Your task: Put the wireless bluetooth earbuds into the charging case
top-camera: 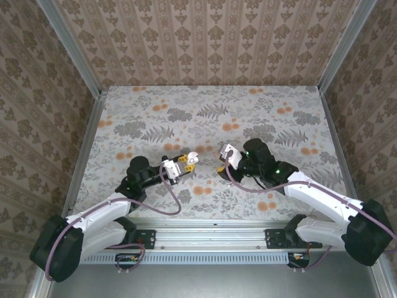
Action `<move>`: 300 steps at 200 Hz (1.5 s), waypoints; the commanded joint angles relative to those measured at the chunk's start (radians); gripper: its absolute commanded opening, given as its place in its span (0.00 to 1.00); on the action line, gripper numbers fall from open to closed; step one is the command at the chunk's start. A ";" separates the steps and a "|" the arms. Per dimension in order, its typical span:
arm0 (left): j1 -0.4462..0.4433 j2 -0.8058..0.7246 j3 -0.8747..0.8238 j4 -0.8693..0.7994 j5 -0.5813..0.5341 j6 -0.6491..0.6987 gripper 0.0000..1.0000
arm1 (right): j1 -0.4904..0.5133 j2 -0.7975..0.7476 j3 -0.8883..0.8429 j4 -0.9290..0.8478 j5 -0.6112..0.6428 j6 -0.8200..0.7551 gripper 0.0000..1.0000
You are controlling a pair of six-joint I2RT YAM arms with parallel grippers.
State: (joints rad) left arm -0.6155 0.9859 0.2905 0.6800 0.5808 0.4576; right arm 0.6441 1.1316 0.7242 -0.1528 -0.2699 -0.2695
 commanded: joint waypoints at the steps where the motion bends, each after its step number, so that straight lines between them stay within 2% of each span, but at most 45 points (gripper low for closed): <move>1: -0.007 -0.023 -0.002 0.004 0.032 0.036 0.01 | -0.009 0.041 0.074 -0.181 0.067 0.124 0.40; 42: -0.009 -0.045 0.001 -0.029 0.006 0.041 0.01 | -0.011 0.121 0.184 -0.377 0.156 0.330 0.41; 81: -0.010 -0.055 0.001 -0.044 -0.019 0.046 0.01 | -0.015 0.251 0.310 -0.639 0.230 0.541 0.42; 107: -0.013 -0.059 0.002 -0.055 -0.024 0.049 0.01 | -0.014 0.365 0.405 -0.776 0.209 0.533 0.42; 132: -0.015 -0.060 0.001 -0.057 -0.025 0.050 0.00 | -0.001 0.396 0.428 -0.796 0.196 0.345 0.44; 158: -0.016 -0.066 0.002 -0.058 -0.028 0.044 0.01 | -0.006 0.395 0.433 -0.812 0.322 0.116 0.45; 170: -0.018 -0.071 0.002 -0.061 -0.029 0.044 0.01 | -0.014 0.378 0.414 -0.783 0.326 0.012 0.46; 210: -0.023 -0.083 0.002 -0.071 -0.035 0.047 0.00 | -0.040 0.268 0.228 -0.527 0.241 -0.467 0.48; 241: -0.025 -0.098 0.004 -0.086 -0.039 0.048 0.00 | -0.091 0.193 0.153 -0.460 0.053 -0.765 0.47; 269: -0.026 -0.098 0.004 -0.091 -0.050 0.050 0.01 | -0.100 0.206 0.163 -0.482 -0.024 -0.879 0.46; 300: -0.026 -0.088 0.005 -0.097 -0.063 0.054 0.00 | -0.094 0.292 0.178 -0.515 -0.015 -0.978 0.43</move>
State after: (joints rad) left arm -0.6346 0.9012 0.2905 0.5941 0.5297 0.4919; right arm 0.5472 1.3575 0.8886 -0.6445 -0.2295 -1.0840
